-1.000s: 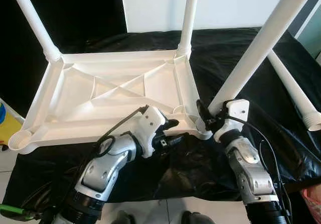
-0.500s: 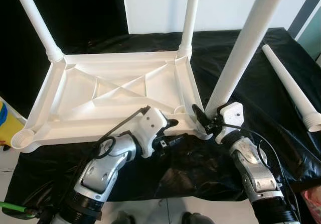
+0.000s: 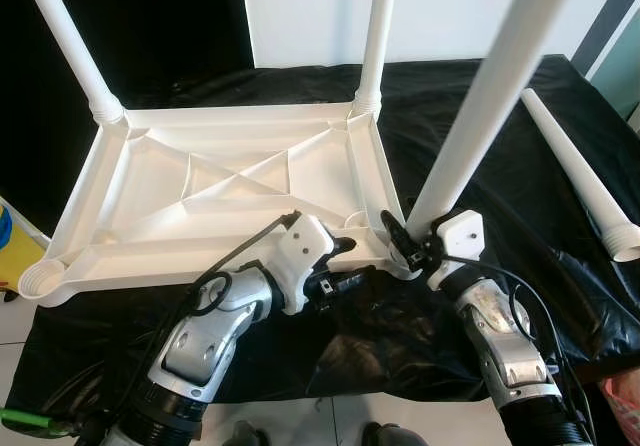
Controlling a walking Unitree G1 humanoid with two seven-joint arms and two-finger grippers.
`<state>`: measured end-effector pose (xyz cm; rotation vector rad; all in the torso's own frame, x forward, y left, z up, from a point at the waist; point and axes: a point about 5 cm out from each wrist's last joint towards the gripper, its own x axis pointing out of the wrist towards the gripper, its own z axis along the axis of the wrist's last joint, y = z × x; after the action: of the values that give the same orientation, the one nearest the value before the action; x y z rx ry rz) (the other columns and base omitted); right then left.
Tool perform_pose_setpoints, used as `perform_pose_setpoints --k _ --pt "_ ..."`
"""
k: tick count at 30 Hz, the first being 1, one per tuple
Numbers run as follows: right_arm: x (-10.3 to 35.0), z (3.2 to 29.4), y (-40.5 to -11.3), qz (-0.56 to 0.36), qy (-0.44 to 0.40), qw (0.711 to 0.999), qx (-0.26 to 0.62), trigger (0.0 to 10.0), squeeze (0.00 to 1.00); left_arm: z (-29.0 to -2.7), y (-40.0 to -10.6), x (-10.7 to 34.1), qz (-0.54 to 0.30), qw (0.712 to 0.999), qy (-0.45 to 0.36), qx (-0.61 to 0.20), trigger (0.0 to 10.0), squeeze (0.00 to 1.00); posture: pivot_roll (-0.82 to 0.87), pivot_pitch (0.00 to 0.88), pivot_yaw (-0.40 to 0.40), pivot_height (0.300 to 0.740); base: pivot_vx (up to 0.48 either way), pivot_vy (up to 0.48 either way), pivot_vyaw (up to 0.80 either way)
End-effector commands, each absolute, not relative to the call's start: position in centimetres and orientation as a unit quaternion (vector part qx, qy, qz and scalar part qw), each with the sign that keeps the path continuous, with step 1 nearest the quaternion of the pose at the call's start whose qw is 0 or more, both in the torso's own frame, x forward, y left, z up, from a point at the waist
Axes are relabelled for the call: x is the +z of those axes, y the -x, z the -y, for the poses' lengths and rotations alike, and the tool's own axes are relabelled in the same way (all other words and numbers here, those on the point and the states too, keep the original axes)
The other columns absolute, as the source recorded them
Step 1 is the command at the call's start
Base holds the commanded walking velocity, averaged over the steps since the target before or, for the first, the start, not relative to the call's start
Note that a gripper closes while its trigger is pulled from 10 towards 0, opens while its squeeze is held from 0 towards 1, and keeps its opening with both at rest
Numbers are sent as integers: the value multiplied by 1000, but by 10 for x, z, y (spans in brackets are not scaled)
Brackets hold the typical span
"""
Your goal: Building children table
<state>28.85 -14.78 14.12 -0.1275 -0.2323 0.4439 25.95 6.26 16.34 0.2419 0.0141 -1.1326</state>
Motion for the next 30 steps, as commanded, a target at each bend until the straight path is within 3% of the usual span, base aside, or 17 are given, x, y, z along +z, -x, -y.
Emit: perform_pose_setpoints --k 1,21,30 --pt "115 153 -287 41 47 977 206 10000 0 -62 -259 165 2 845 -118 -521 10000 0 -59 129 18 740 0 0 0" --pt "108 150 -297 -11 -19 992 128 10000 0 -60 -257 166 2 843 -115 -526 10000 0 -56 117 13 740 0 0 0" --pt "111 148 -296 5 13 990 140 10000 0 -61 -257 166 0 843 -116 -526 10000 0 -54 120 12 740 0 0 0"
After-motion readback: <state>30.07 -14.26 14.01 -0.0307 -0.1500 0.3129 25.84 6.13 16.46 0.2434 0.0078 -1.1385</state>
